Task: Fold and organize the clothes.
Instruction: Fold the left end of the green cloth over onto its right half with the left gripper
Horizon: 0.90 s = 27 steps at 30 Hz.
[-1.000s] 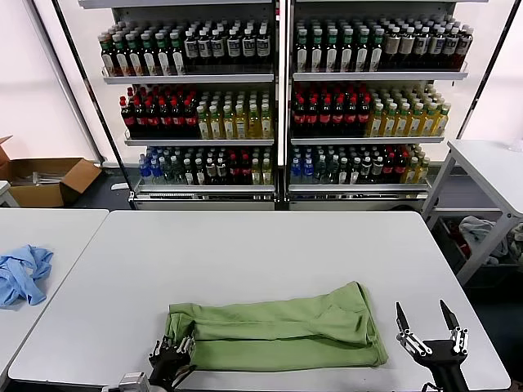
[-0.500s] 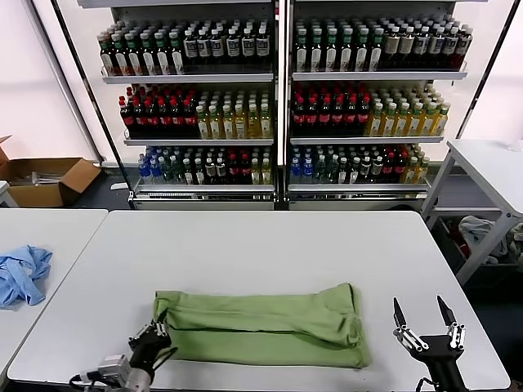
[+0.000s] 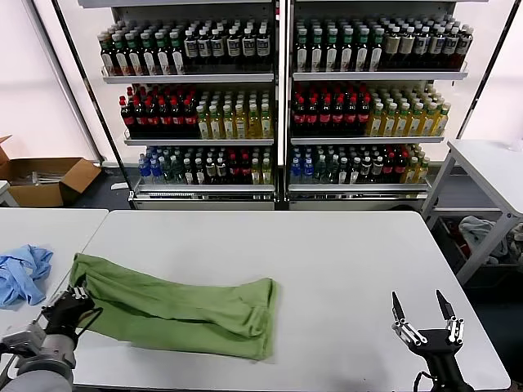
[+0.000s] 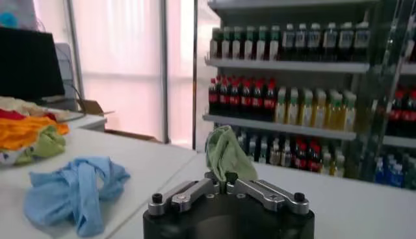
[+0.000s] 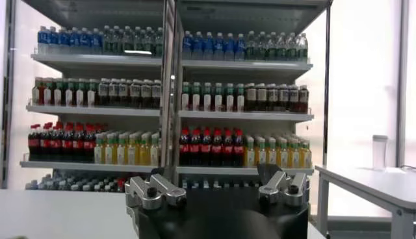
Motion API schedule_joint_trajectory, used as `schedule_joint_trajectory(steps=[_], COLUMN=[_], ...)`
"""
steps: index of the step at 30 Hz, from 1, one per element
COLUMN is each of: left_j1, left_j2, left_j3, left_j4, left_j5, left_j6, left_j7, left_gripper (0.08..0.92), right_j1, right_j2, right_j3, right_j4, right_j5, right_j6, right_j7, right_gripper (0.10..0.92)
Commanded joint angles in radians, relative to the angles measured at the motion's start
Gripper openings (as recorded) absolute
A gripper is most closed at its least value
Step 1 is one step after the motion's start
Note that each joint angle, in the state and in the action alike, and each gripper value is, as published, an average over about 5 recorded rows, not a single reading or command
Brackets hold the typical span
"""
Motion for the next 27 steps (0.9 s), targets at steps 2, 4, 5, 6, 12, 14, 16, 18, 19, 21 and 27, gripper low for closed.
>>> schedule_joint_trajectory(steps=[2,4,5,6,12,14,16,18,19,21,27], left_j1=[-0.057,-0.092,-0.106,-0.121,-0.206,-0.229,-0.246,-0.257,-0.262,-0.272,-0.294], left_j2=[-0.096,-0.112,-0.119,-0.126,-0.156,-0.165,-0.176,-0.184,-0.186,-0.190,-0.200], left_j3=[0.416,0.529,0.575,0.618,0.750,0.771,0.785,0.792,0.793,0.796,0.814], left_j4=[-0.185,-0.146,-0.129,-0.112,-0.024,-0.001,0.015,0.030,0.039,0.056,0.111], left_j5=[0.229,0.287,0.311,0.334,0.395,0.401,0.402,0.403,0.403,0.404,0.429], left_j6=[0.087,0.085,0.083,0.081,0.076,0.078,0.079,0.079,0.079,0.079,0.077], left_j7=[0.006,0.005,0.005,0.004,0.006,0.006,0.006,0.006,0.006,0.008,0.027], left_gripper=[0.102,0.102,0.102,0.102,0.102,0.102,0.102,0.102,0.102,0.102,0.102], right_j1=[-0.001,-0.004,-0.006,-0.008,-0.007,-0.005,-0.003,-0.002,-0.001,0.001,0.008], right_j2=[0.005,0.009,0.012,0.014,0.020,0.022,0.023,0.023,0.023,0.023,0.024], right_j3=[0.000,0.001,0.001,0.001,-0.002,-0.004,-0.008,-0.012,-0.014,-0.018,-0.027], right_j4=[-0.002,-0.002,-0.002,-0.001,0.003,0.001,-0.001,-0.003,-0.004,-0.005,-0.001], right_j5=[-0.004,-0.011,-0.014,-0.018,-0.025,-0.026,-0.027,-0.029,-0.030,-0.032,-0.035], right_j6=[0.003,0.005,0.007,0.008,0.007,0.006,0.005,0.005,0.005,0.005,0.005], right_j7=[0.005,0.007,0.007,0.008,0.008,0.008,0.008,0.007,0.007,0.006,0.007], right_gripper=[0.823,0.823,0.823,0.823,0.823,0.823,0.823,0.823,0.823,0.823,0.823])
